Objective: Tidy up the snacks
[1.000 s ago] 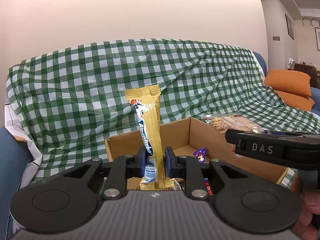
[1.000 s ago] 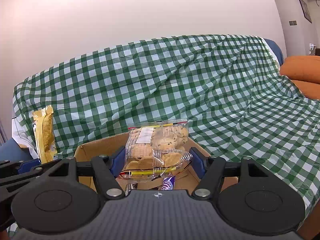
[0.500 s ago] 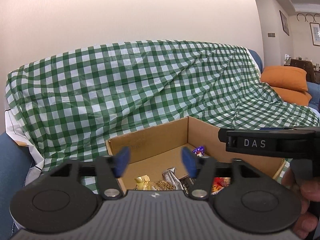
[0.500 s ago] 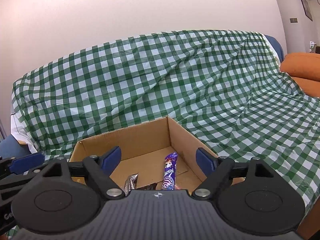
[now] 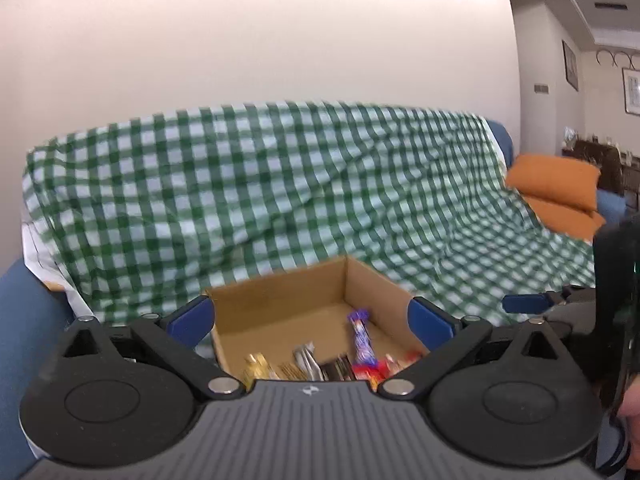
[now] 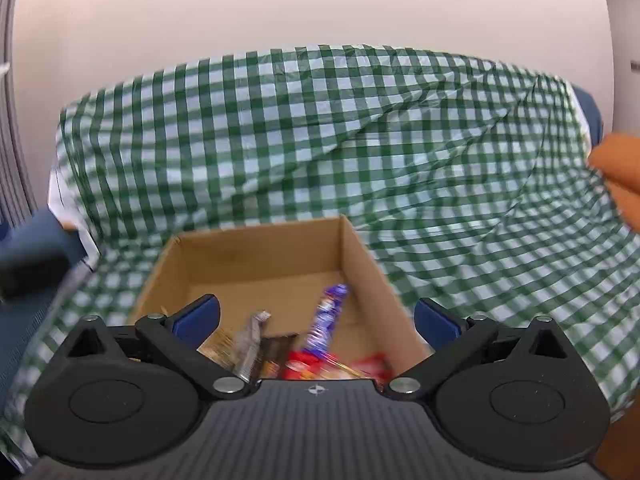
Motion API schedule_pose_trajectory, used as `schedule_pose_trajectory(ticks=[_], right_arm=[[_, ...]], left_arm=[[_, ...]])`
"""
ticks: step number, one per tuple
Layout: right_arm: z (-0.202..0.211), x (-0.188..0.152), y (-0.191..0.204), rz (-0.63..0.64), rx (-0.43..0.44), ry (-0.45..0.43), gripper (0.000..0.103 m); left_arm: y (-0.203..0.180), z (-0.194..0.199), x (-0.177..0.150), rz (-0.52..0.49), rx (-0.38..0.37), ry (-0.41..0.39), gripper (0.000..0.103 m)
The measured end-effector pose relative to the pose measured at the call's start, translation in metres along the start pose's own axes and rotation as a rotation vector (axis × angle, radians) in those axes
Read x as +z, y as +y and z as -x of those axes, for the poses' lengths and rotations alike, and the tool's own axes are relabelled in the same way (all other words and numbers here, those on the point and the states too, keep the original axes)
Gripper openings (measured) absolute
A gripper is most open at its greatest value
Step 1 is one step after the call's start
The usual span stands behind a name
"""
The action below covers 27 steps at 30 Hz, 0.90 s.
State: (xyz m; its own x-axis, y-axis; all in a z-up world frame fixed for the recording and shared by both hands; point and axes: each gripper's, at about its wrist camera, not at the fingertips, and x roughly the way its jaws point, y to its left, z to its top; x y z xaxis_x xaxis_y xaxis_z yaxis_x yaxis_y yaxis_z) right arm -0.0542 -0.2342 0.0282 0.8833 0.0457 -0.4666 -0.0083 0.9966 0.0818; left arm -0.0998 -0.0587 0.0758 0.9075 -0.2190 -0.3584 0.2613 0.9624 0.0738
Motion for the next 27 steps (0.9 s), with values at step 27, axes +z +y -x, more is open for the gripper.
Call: schedule_pose_trajectory(ticks=[27], right_arm=[[-0.017,-0.035,0.018,0.036,0.0,0.164,0.102]], left_arm=[[0.038,-0.052,-0.062,0.254,0.19,0.384,0.103]])
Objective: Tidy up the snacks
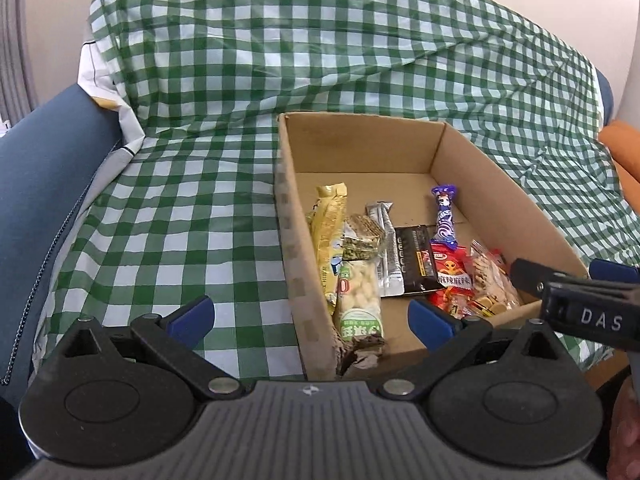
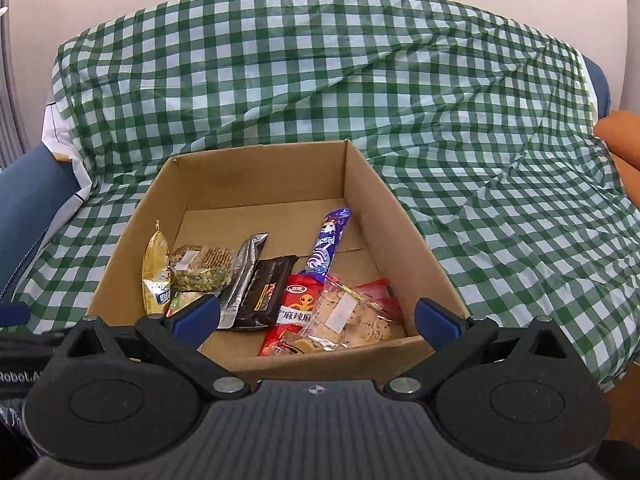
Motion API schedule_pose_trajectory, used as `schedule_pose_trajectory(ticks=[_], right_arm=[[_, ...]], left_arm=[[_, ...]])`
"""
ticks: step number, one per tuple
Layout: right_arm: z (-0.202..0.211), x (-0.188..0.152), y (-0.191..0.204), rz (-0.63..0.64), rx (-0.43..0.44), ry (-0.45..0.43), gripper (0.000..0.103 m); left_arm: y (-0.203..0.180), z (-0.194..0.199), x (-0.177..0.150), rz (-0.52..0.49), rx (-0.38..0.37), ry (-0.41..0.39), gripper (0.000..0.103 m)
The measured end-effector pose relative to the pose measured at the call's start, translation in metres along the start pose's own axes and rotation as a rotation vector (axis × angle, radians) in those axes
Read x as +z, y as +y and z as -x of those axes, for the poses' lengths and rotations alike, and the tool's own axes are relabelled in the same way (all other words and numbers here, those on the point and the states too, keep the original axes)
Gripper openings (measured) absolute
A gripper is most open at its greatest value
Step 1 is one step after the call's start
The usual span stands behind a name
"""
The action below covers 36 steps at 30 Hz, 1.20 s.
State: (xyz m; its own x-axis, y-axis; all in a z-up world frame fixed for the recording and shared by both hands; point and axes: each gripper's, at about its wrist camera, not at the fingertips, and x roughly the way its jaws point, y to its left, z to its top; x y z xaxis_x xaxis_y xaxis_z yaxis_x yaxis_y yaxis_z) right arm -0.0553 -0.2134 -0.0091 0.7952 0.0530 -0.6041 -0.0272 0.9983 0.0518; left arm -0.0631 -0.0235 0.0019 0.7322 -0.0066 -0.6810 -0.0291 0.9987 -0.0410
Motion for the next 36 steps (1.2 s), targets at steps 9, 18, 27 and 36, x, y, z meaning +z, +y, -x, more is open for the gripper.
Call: schedule_pose_trajectory(ticks=[9,18,27,36], right_arm=[[-0.0027,-0.0002,0.0045,0.014,0.02,0.02,0.102],[-0.0057,0.0003,0.0039,0.007,0.021,0.031,0.102],[-0.0069,0.0004,0.0036,0.006,0.019,0.036,0.102],[-0.006,0.0003,0.0034,0.008,0.02,0.034,0.102]], left_arm=[[-0.0031,-0.0052,0.0012,0.01,-0.026,0.024,0.103],[-0.003,-0.0086,0.0014,0.024,-0.028,0.038,0.103],[-0.0045,-0.0086,0.0016,0.024,-0.028,0.042,0.103],[-0.004,-0.0083,0.0015,0.023,-0.027,0.04,0.103]])
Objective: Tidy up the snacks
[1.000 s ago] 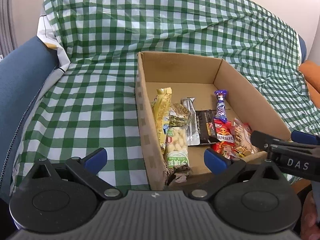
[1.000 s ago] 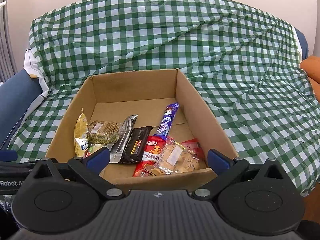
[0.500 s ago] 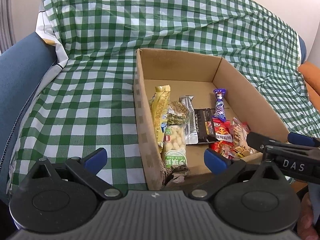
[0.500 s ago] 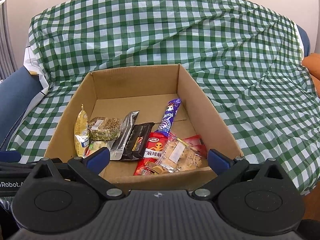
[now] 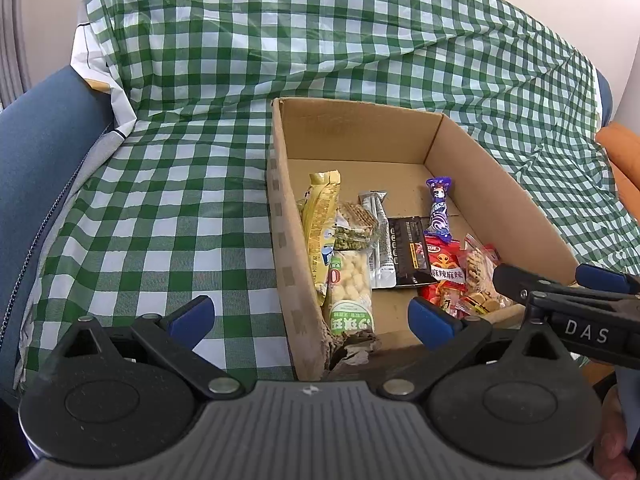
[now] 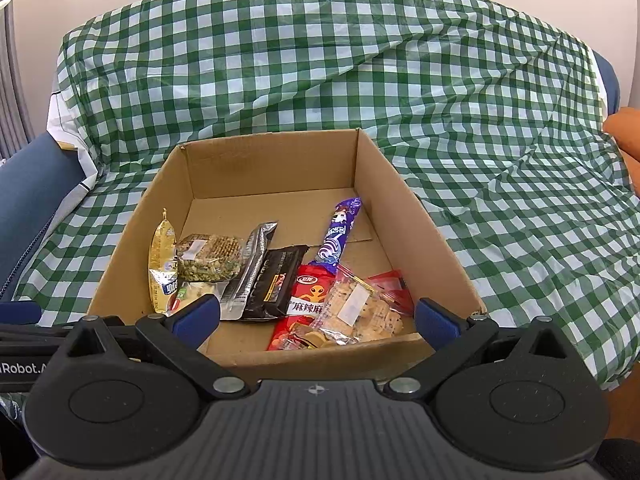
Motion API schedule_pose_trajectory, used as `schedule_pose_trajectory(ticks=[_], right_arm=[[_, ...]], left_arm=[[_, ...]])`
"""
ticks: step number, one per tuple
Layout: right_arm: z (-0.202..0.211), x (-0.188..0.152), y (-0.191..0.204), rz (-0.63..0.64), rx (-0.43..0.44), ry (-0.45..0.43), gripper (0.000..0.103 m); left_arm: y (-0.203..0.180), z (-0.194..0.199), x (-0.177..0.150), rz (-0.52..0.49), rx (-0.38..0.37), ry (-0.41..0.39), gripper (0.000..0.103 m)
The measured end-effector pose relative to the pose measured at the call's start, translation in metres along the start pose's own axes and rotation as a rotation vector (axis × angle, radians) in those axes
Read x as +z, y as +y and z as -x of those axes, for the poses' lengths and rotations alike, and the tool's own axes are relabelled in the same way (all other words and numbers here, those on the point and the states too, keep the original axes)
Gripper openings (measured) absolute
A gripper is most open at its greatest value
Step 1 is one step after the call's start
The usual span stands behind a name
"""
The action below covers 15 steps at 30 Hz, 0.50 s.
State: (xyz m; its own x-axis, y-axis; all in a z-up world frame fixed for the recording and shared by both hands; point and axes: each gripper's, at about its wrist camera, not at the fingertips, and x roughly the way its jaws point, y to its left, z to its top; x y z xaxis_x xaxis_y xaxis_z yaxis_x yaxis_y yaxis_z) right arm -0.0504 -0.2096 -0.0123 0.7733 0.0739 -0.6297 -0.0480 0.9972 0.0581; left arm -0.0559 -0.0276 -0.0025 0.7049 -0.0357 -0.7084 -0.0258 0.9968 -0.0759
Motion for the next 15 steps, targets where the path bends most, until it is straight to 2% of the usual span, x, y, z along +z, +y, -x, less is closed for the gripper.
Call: schedule_pose_trajectory(ticks=[15], right_arm=[[-0.0007,0.0005,0.0001,-0.001,0.001,0.003,0.102]], left_arm=[[0.0012,0.0001,-0.0002,0.002,0.0,0.001,0.103]])
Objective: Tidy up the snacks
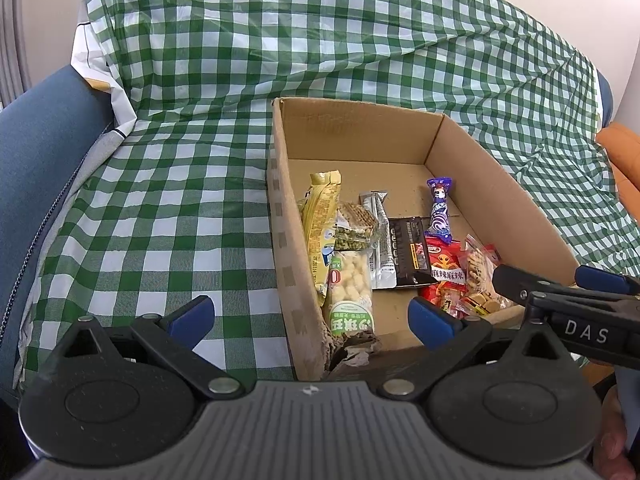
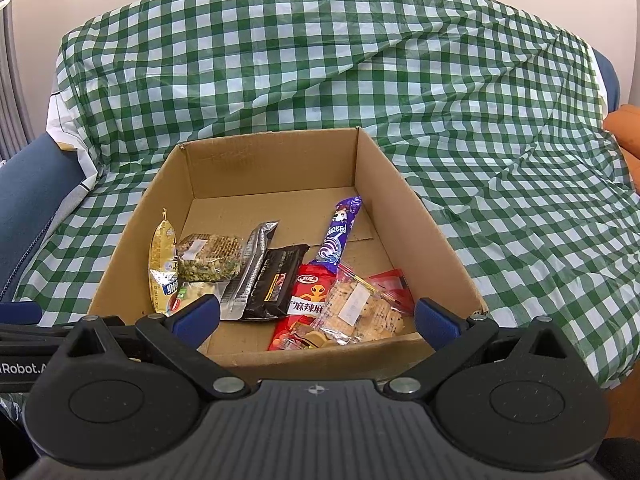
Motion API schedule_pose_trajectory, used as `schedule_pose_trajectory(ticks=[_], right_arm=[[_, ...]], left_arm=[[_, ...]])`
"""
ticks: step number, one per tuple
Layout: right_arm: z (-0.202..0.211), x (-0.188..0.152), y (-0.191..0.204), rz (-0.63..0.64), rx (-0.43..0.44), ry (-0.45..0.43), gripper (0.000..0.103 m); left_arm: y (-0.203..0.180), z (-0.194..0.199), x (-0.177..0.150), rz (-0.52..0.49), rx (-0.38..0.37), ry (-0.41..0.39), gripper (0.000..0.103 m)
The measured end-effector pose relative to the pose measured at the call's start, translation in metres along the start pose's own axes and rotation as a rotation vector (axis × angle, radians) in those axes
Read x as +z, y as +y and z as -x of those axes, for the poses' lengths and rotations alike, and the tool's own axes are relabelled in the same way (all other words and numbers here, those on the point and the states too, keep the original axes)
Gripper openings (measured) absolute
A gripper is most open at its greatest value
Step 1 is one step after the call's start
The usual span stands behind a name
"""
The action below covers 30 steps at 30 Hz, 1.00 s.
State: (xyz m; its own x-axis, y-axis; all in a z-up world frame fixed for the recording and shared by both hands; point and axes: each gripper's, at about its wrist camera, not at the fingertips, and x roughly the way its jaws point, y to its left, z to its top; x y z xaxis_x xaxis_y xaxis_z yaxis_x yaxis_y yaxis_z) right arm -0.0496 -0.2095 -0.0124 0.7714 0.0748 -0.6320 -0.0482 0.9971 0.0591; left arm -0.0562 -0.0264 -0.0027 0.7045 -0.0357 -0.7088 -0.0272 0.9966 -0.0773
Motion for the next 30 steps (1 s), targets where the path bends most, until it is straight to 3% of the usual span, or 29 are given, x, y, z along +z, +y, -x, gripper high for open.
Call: schedule_pose_trajectory(ticks=[30], right_arm=[[0.0033,0.0012,0.0019,-0.02,-0.002,-0.007,0.102]], left_arm=[[-0.0033,0.0031,0.0025,-0.012,-0.022,-0.04,0.103]])
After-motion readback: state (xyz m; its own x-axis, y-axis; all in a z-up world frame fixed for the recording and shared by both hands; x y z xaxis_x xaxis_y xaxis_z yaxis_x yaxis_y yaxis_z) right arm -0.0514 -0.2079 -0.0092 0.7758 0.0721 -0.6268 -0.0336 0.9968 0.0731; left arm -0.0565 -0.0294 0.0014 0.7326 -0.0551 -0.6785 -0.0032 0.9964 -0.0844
